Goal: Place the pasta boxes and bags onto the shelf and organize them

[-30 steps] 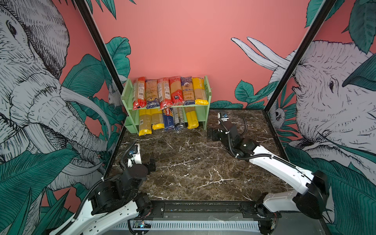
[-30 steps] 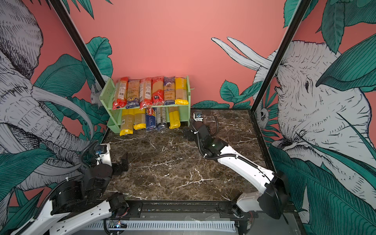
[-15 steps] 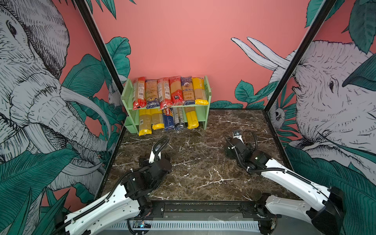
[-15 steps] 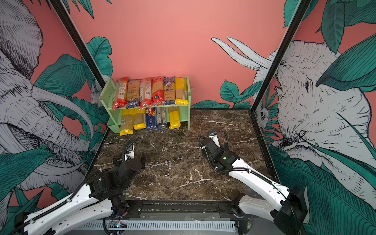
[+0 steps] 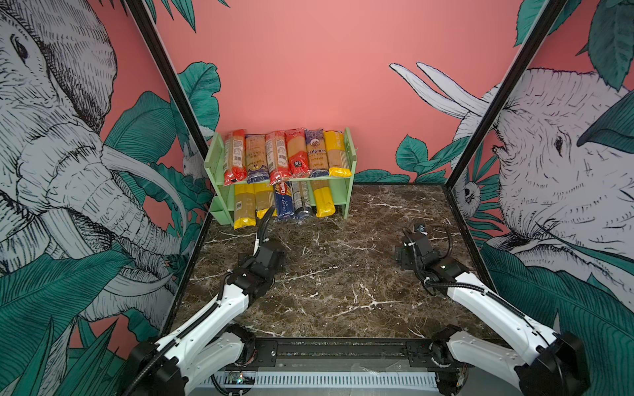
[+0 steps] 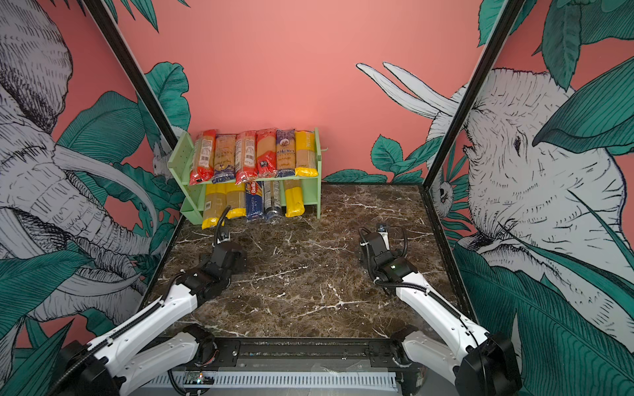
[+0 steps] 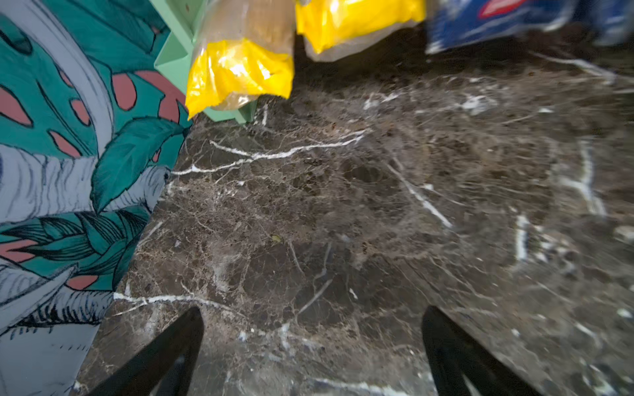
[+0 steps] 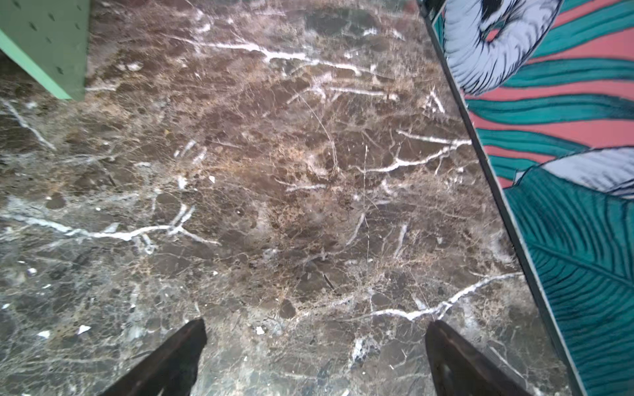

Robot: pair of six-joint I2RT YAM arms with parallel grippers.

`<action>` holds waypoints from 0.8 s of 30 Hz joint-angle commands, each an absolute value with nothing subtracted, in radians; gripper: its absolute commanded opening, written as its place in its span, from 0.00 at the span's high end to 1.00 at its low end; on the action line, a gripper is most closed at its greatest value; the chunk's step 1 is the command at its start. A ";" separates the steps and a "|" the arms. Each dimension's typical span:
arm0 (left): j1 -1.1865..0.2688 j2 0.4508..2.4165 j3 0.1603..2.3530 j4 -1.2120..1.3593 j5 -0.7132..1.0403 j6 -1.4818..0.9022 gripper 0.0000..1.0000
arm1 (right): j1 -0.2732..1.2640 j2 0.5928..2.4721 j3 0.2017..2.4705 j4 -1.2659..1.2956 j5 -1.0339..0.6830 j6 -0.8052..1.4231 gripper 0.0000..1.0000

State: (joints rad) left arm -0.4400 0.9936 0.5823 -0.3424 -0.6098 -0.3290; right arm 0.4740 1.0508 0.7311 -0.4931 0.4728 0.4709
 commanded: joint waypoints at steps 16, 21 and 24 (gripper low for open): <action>-0.117 1.170 0.513 0.107 -0.502 -0.037 0.01 | 0.329 0.836 0.508 -0.178 0.453 0.279 0.01; -0.101 1.211 0.410 0.350 -0.450 -0.013 0.01 | 0.281 0.888 0.484 -0.078 0.476 0.247 0.01; -0.098 1.244 0.406 0.431 -0.415 -0.001 0.01 | 0.248 0.984 0.483 0.018 0.479 0.222 0.01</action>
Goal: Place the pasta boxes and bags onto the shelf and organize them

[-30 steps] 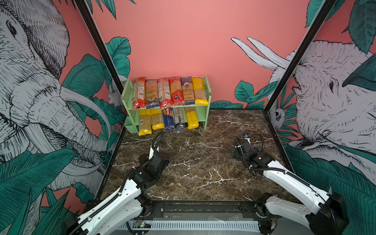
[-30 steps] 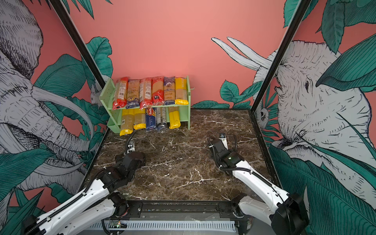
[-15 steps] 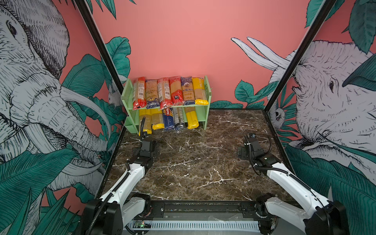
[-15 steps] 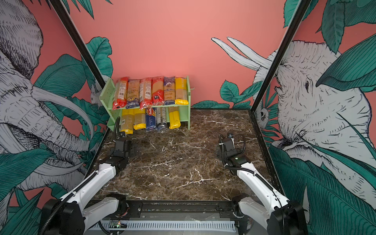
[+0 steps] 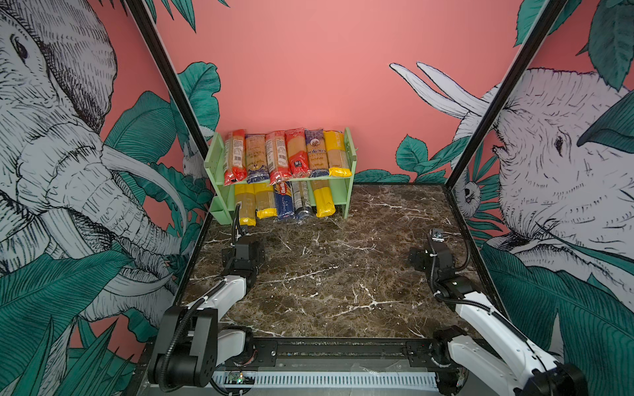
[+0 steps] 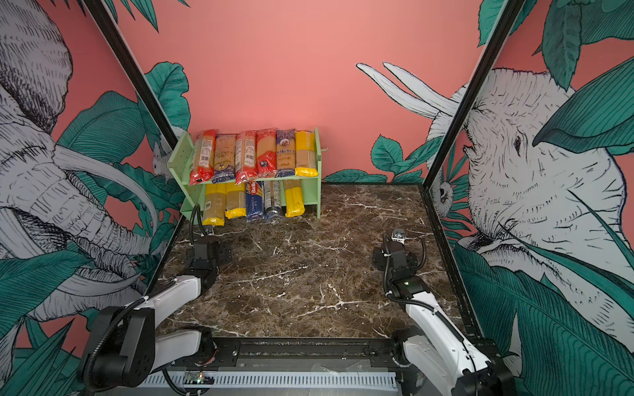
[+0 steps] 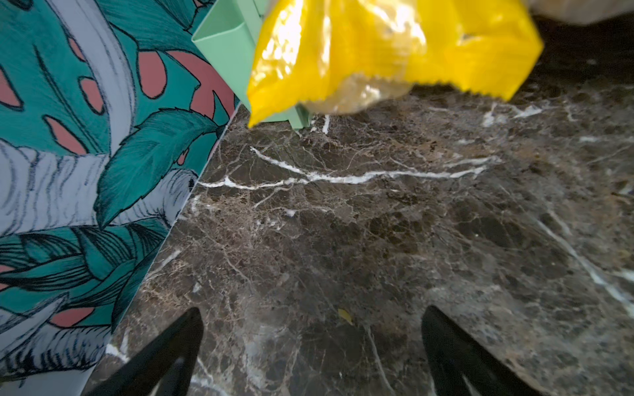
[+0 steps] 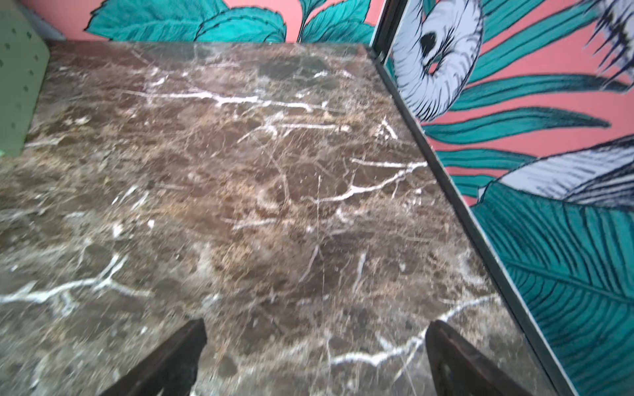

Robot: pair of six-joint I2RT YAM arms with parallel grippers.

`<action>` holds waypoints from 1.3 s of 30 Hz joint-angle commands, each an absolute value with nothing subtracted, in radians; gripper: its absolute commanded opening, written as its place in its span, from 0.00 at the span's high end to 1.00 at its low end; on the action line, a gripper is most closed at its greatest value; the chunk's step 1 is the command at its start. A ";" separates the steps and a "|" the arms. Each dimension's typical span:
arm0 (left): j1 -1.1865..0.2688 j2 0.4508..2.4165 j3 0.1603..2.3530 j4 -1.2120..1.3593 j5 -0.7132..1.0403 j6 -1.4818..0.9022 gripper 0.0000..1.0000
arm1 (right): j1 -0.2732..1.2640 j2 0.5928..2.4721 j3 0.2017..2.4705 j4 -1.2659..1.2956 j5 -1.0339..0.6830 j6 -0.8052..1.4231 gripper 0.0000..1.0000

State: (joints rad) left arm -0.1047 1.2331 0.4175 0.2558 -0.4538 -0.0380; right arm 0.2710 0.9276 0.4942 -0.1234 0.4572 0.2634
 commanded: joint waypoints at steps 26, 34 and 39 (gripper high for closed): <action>-0.026 1.536 0.424 0.833 -0.071 0.082 0.01 | 0.005 1.547 0.367 0.958 0.144 0.048 0.01; -0.027 1.540 0.430 0.824 -0.064 0.083 0.01 | 0.005 1.546 0.367 0.953 0.145 0.046 0.01; -0.027 1.540 0.426 0.830 -0.065 0.087 0.00 | 0.013 1.546 0.367 0.952 0.162 0.041 0.01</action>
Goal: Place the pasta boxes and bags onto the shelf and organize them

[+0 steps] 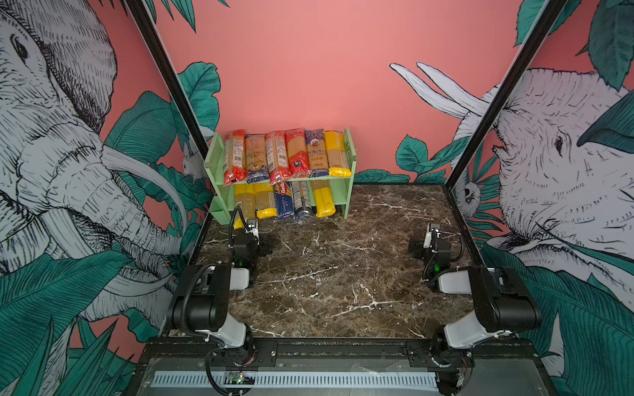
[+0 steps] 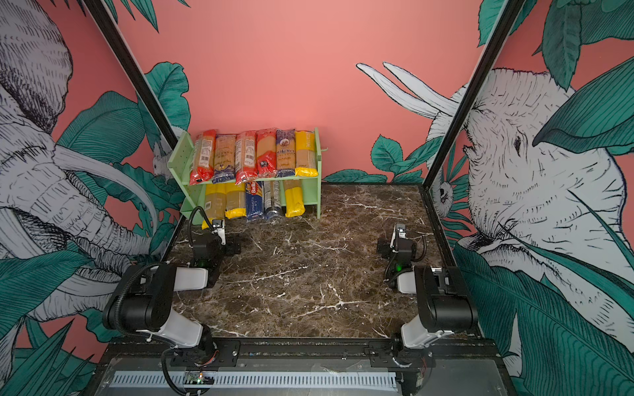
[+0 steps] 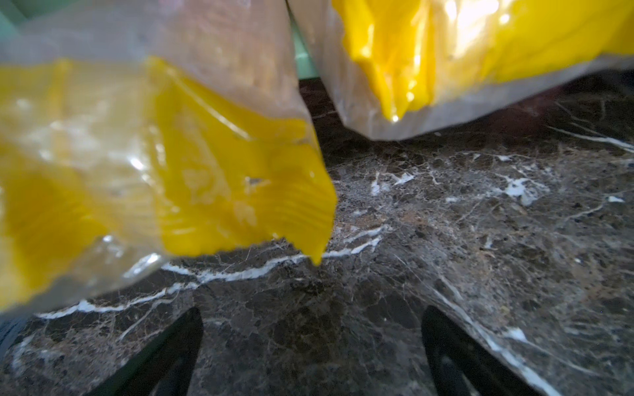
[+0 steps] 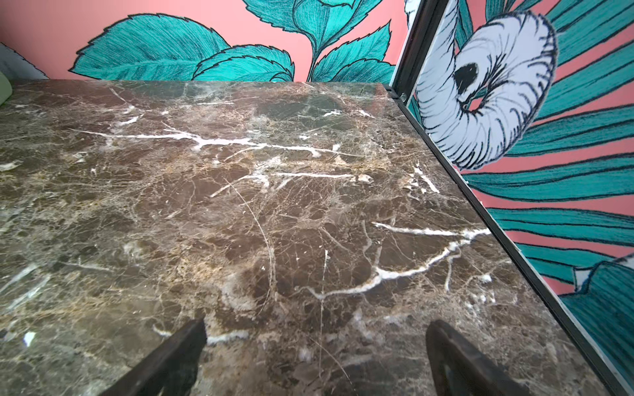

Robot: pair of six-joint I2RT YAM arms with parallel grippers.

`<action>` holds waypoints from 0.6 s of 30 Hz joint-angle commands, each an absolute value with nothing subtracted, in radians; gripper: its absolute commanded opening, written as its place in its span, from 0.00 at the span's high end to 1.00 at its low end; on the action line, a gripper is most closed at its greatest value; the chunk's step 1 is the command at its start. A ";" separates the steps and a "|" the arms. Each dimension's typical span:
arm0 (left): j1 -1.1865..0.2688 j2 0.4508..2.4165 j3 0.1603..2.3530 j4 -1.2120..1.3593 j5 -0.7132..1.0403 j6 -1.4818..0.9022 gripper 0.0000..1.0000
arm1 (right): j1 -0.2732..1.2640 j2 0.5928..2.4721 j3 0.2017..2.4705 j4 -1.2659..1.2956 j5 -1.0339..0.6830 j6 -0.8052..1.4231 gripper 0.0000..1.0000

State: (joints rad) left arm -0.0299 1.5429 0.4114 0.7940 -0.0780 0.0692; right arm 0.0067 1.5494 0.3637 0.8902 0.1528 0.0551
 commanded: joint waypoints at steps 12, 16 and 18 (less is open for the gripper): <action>-0.027 1.538 0.423 0.838 -0.063 0.089 0.00 | 0.055 1.548 0.377 0.943 0.249 0.012 0.01; -0.027 1.539 0.421 0.837 -0.063 0.088 0.00 | 0.055 1.548 0.375 0.944 0.249 0.014 0.01; -0.027 1.539 0.421 0.838 -0.064 0.089 0.00 | 0.055 1.548 0.377 0.944 0.249 0.013 0.01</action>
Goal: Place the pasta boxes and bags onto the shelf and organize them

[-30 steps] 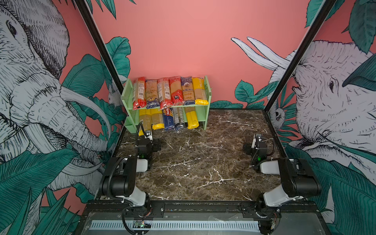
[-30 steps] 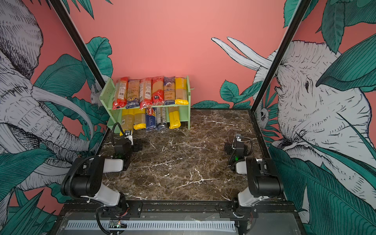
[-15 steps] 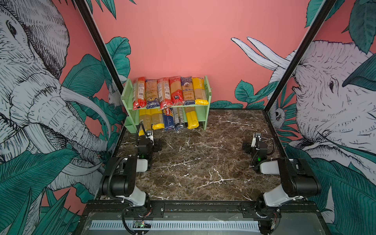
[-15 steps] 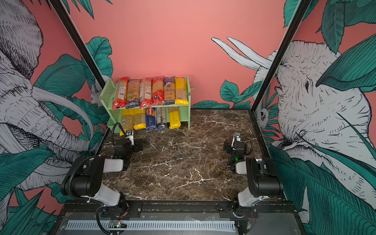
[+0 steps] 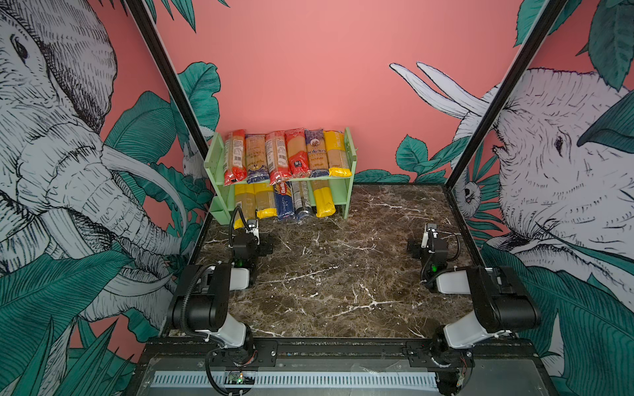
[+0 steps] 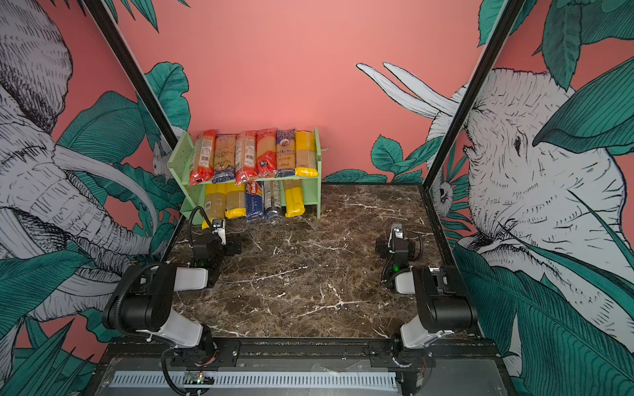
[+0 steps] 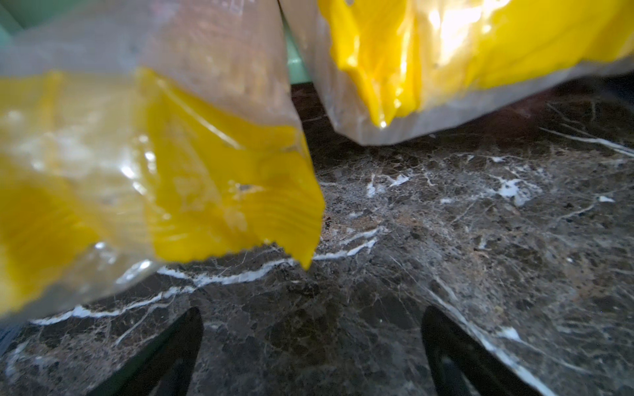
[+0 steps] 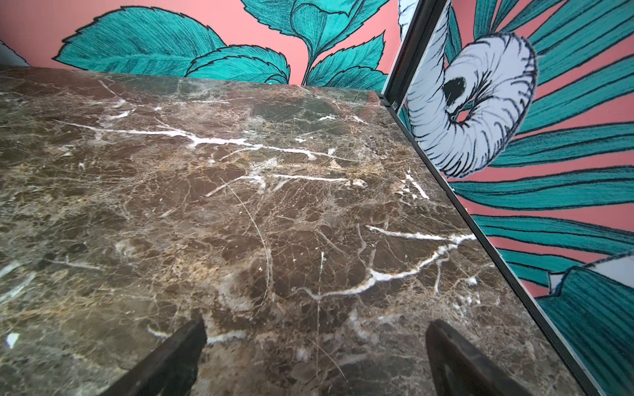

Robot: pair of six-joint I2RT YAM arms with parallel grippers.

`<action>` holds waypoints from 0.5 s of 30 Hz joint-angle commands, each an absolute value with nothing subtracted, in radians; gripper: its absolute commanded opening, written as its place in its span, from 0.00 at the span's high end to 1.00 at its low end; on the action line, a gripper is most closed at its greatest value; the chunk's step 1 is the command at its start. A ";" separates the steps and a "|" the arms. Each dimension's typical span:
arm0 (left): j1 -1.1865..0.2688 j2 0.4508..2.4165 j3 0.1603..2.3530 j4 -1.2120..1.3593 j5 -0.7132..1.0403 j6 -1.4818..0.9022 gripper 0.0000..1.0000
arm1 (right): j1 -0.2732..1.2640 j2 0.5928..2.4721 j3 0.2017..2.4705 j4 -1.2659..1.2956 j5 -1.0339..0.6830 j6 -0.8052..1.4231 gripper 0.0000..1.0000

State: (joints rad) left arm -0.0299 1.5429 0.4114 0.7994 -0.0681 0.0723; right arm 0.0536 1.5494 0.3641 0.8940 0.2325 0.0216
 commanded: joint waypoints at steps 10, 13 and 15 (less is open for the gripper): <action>-0.032 1.540 0.423 0.838 -0.068 0.091 0.00 | 0.055 1.549 0.377 0.943 0.249 0.012 0.01; -0.032 1.539 0.423 0.836 -0.070 0.091 0.01 | 0.055 1.549 0.377 0.941 0.249 0.014 0.01; -0.033 1.540 0.425 0.835 -0.069 0.091 0.00 | 0.055 1.550 0.379 0.940 0.249 0.014 0.01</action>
